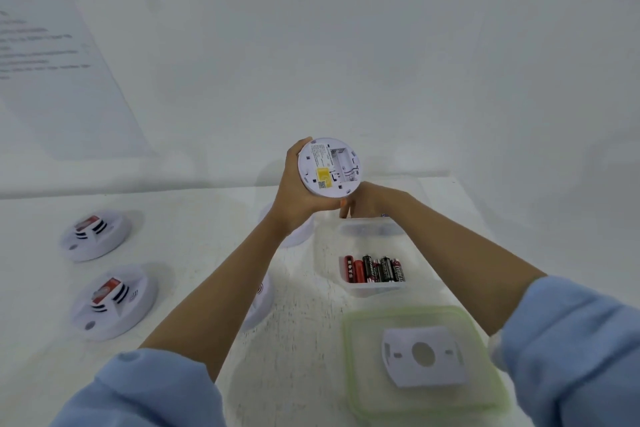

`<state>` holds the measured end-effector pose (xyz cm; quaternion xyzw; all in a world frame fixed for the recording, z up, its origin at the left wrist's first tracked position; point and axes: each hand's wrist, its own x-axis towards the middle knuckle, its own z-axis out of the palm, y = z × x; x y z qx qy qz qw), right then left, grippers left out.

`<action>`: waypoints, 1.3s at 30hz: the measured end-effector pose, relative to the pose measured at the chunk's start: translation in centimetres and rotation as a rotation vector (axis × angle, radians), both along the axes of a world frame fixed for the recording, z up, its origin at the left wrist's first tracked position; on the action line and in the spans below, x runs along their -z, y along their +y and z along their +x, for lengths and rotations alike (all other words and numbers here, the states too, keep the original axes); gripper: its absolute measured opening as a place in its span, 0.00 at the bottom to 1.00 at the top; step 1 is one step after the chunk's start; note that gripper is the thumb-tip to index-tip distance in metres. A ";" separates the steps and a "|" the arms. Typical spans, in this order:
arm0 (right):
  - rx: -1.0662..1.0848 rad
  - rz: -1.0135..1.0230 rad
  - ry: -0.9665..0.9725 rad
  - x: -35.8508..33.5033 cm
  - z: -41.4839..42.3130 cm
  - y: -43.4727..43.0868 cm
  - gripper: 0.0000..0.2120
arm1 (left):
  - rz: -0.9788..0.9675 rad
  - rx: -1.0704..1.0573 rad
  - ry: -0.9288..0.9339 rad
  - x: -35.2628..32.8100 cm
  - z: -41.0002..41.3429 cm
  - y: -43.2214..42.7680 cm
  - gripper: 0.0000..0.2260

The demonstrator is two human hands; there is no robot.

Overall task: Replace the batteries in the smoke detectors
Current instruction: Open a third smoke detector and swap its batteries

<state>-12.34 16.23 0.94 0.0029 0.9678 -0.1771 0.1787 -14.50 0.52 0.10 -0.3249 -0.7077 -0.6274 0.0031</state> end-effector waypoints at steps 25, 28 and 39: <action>0.210 -0.271 0.666 -5.7 9.4 0.0 0.09 | 0.020 0.112 -0.060 -0.2 5.4 1.9 0.44; 0.042 -0.195 0.540 -5.8 10.2 1.2 0.14 | 0.012 0.104 -0.070 -0.1 5.5 1.7 0.45; 0.095 -0.848 0.391 -5.4 10.2 3.8 0.18 | -0.021 0.169 -0.104 -0.5 6.1 2.0 0.46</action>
